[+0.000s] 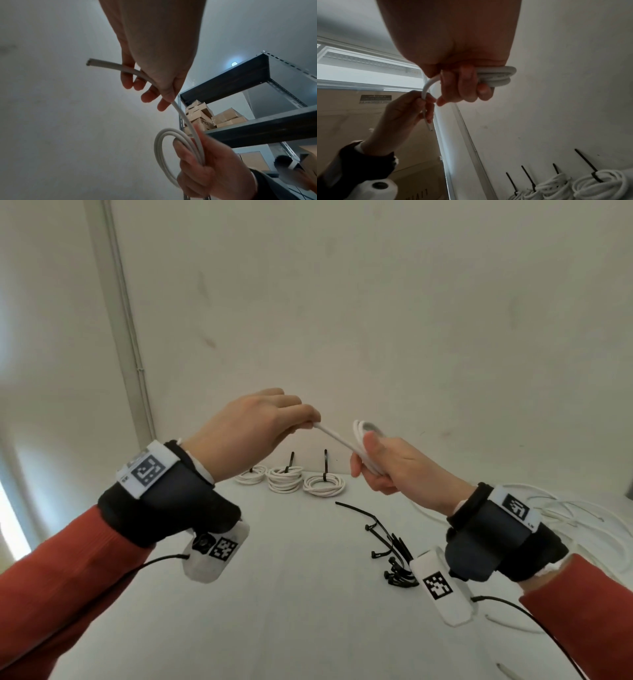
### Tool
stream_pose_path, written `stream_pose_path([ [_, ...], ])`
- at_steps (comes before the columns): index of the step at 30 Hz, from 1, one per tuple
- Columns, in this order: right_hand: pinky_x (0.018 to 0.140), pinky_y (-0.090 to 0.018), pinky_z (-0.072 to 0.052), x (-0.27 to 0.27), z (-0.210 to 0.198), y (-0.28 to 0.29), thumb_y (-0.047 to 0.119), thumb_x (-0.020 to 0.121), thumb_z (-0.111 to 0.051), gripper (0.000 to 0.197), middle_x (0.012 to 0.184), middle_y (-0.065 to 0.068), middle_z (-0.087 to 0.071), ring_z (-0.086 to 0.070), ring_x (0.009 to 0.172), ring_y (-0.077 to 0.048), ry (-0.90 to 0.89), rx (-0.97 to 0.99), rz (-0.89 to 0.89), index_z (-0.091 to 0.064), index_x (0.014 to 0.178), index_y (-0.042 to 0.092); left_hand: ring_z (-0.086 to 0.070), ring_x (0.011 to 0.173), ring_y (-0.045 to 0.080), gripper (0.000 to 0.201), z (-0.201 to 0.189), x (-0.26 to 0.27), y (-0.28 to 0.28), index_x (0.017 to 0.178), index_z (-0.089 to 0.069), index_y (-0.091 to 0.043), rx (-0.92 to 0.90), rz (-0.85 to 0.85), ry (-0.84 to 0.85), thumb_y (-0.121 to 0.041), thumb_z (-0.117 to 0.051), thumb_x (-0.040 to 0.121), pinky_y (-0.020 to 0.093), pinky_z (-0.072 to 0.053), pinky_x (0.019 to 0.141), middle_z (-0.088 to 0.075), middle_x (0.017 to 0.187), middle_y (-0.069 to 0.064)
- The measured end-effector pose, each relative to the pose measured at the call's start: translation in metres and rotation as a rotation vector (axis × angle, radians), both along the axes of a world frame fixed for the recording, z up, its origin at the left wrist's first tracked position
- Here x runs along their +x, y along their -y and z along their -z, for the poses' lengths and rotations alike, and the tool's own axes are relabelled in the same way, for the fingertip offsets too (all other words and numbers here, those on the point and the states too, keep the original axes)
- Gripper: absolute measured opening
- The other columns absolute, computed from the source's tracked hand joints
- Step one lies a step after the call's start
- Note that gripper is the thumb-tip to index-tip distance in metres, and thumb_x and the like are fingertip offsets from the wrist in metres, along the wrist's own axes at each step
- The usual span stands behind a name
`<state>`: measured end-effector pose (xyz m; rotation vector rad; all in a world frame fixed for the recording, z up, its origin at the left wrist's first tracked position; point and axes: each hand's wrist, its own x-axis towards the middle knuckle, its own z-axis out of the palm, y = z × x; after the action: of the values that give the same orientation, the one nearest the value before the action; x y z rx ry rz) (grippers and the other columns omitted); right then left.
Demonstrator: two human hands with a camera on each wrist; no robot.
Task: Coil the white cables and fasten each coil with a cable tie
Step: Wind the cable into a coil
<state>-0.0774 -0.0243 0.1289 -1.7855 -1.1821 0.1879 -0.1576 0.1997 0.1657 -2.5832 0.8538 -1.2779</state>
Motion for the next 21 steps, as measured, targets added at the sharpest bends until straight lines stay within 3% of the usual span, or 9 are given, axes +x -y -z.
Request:
stream_pose_path([
  [4, 0.041, -0.017, -0.023, -0.011, -0.003, -0.001, 0.058, 0.095, -0.015, 0.070, 0.044, 0.004, -0.029, -0.024, 0.039, -0.008, -0.077, 0.055, -0.026, -0.052, 0.060, 0.010, -0.058, 0.070, 0.021, 0.033, 0.008, 0.013, 0.003, 0.103, -0.067, -0.007, -0.170, 0.045, -0.001, -0.025, -0.042, 0.094, 0.034, -0.047, 0.064, -0.067, 0.081, -0.001],
  [7, 0.041, -0.018, -0.017, -0.011, -0.006, -0.003, 0.061, 0.089, -0.019, 0.064, 0.043, 0.005, -0.027, -0.019, 0.037, -0.009, -0.178, 0.186, -0.031, -0.044, 0.049, 0.018, -0.064, 0.067, 0.012, 0.035, 0.025, 0.019, 0.011, 0.106, -0.068, -0.010, -0.454, 0.080, -0.062, -0.032, -0.043, 0.095, 0.029, -0.051, 0.067, -0.068, 0.080, 0.000],
  [10, 0.045, -0.026, -0.010, -0.009, -0.006, -0.007, 0.058, 0.090, -0.021, 0.061, 0.038, 0.008, -0.023, -0.015, 0.036, -0.008, -0.289, 0.279, -0.111, -0.037, 0.048, 0.017, -0.068, 0.083, 0.011, 0.022, 0.043, 0.025, 0.026, 0.108, -0.068, -0.013, -0.786, 0.192, -0.176, -0.021, -0.051, 0.097, 0.021, -0.056, 0.076, -0.070, 0.088, 0.000],
  [13, 0.047, -0.031, -0.008, -0.006, -0.002, -0.012, 0.057, 0.094, -0.022, 0.062, 0.036, 0.008, -0.020, -0.014, 0.035, -0.007, -0.371, 0.330, -0.153, -0.035, 0.048, 0.017, -0.067, 0.092, 0.015, 0.021, 0.055, 0.030, 0.041, 0.103, -0.067, -0.022, -1.100, 0.343, -0.300, -0.011, -0.049, 0.097, 0.027, -0.055, 0.084, -0.069, 0.094, 0.002],
  [16, 0.045, -0.029, -0.010, -0.003, 0.002, -0.015, 0.056, 0.093, -0.022, 0.062, 0.033, 0.008, -0.019, -0.012, 0.035, -0.006, -0.490, 0.397, -0.159, -0.033, 0.046, 0.017, -0.069, 0.089, 0.016, 0.023, 0.061, 0.031, 0.055, 0.104, -0.065, -0.013, -1.312, 0.465, -0.393, -0.008, -0.043, 0.099, 0.025, -0.054, 0.078, -0.070, 0.092, 0.006],
  [18, 0.042, -0.026, -0.012, -0.002, 0.006, -0.018, 0.055, 0.091, -0.023, 0.061, 0.031, 0.007, -0.018, -0.012, 0.032, -0.006, -0.569, 0.460, -0.162, -0.032, 0.043, 0.018, -0.069, 0.080, 0.014, 0.025, 0.062, 0.030, 0.061, 0.104, -0.063, -0.010, -1.427, 0.521, -0.459, -0.011, -0.039, 0.101, 0.022, -0.053, 0.072, -0.069, 0.082, 0.003],
  [21, 0.038, -0.022, -0.017, 0.000, 0.011, -0.025, 0.048, 0.098, -0.021, 0.065, 0.031, 0.007, -0.017, -0.013, 0.029, -0.008, -0.646, 0.598, -0.112, -0.032, 0.041, 0.019, -0.062, 0.068, 0.011, 0.031, 0.063, 0.032, 0.067, 0.099, -0.064, -0.010, -1.532, 0.587, -0.558, -0.020, -0.034, 0.103, 0.024, -0.049, 0.071, -0.057, 0.072, -0.002],
])
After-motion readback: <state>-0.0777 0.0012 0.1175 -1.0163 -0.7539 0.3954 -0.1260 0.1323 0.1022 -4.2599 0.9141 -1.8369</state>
